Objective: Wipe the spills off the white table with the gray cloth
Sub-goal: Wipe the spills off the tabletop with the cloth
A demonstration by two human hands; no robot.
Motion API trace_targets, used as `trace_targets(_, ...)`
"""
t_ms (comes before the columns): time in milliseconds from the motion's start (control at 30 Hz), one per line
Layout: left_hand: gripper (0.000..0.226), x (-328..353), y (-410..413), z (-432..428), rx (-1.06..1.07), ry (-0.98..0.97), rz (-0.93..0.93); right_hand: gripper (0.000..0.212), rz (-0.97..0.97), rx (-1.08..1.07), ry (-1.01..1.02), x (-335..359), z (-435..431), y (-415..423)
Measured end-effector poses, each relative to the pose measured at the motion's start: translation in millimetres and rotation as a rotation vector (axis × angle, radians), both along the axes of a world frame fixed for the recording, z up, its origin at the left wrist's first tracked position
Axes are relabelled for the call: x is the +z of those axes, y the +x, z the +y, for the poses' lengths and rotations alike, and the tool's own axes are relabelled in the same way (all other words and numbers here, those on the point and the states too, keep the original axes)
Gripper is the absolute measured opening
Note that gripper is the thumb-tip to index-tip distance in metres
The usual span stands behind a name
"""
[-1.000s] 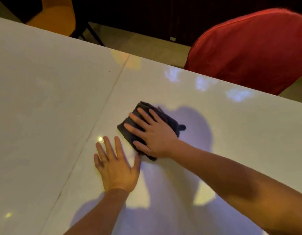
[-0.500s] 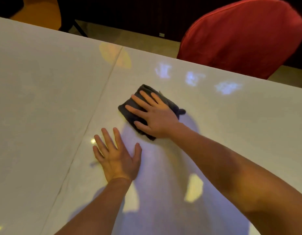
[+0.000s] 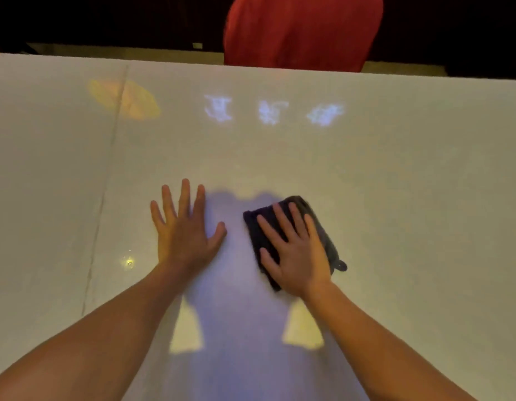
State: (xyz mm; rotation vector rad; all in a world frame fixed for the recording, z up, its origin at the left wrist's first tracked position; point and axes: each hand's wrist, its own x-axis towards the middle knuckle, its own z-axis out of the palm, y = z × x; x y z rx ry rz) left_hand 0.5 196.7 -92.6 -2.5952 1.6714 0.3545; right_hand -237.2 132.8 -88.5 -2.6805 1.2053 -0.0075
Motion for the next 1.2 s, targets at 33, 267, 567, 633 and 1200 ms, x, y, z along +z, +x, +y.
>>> trace_targets(33, 0.090, 0.1, 1.0, 0.2, -0.017, 0.000, 0.000, 0.064, 0.030, -0.144, -0.001, 1.4, -14.7, -27.6)
trace_targets(267, 0.084, -0.4, 3.7, -1.0, -0.373, -0.009, 0.002, 0.070, 0.010, -0.716, 0.038, 8.8, 16.4, -20.1)
trace_targets(567, 0.082, -4.9, -0.7, 2.2, -0.320, -0.016, -0.034, 0.058, -0.082, -0.041, -0.087, -0.2, -40.5, -133.4)
trace_targets(633, 0.080, -5.3, -1.6, 2.8, -0.301, -0.012, -0.042, 0.065, 0.045, -0.651, -0.039, 3.5, -72.8, -160.6)
trace_targets(1200, 0.057, 58.2, -261.0, 31.4, 0.466, -0.045, 0.401, 0.056, 0.030, 0.059, 0.468, 43.6, 28.8, -177.6)
